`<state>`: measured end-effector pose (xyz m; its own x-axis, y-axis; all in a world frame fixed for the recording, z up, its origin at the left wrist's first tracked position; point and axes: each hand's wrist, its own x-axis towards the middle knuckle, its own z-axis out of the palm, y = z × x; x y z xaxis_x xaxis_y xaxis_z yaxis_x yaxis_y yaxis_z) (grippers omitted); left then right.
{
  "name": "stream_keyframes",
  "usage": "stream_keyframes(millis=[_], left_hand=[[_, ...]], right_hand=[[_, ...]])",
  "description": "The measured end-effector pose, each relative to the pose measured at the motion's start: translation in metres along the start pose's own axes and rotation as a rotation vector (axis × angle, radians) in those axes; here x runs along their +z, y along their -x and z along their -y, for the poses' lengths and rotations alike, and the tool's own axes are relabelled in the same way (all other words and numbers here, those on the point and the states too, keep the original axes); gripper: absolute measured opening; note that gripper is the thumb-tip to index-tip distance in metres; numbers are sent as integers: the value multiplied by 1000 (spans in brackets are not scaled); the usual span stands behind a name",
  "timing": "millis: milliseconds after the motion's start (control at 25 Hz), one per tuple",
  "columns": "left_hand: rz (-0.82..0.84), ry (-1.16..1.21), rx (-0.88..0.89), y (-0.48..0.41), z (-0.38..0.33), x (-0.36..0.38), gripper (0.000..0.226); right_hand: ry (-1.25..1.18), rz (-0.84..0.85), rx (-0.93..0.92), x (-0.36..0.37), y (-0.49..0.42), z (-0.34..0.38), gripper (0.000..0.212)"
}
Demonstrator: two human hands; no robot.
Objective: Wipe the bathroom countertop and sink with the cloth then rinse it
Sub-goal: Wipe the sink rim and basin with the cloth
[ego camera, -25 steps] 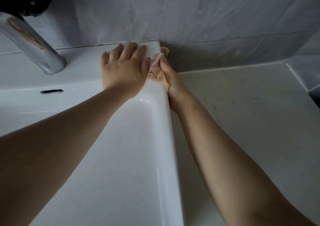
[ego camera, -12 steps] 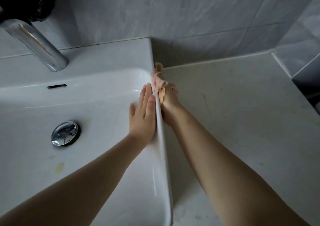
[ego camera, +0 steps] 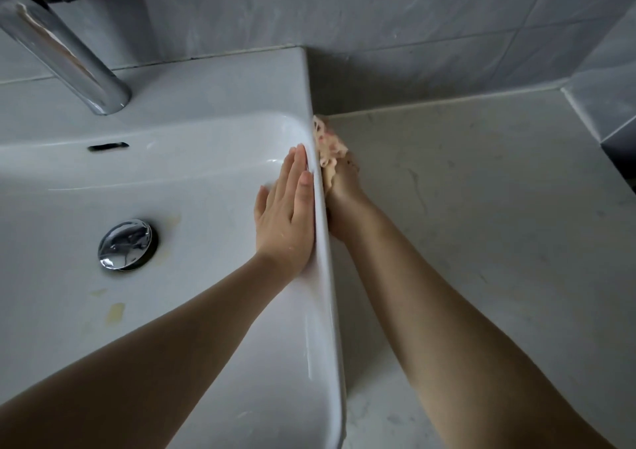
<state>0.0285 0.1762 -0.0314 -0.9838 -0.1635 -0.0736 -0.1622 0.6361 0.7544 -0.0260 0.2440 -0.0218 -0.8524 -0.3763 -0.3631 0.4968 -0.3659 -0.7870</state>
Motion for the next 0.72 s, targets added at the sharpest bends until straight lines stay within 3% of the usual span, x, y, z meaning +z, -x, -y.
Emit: stream_keyframes(millis=[160, 240, 360, 440, 480, 600, 720], left_hand=[[-8, -20, 5, 1, 0, 0, 64], [-17, -25, 14, 1, 0, 1, 61], [-38, -38, 56, 6, 7, -5, 51], [-30, -266, 101, 15, 21, -13, 48], [-6, -409, 115, 21, 28, -17, 50], [76, -596, 65, 31, 39, -20, 53], [68, -580, 59, 28, 35, -19, 58]], right_hand=[[171, -41, -120, -11, 8, -29, 30], [260, -87, -140, -20, 33, -58, 38], [160, 65, -57, -10, 45, -36, 46], [54, -4, -51, -8, 31, -13, 68], [77, 8, -65, -7, 26, -9, 70], [295, -103, -187, -9, 45, -29, 37], [314, -44, -309, -8, 59, -35, 33]])
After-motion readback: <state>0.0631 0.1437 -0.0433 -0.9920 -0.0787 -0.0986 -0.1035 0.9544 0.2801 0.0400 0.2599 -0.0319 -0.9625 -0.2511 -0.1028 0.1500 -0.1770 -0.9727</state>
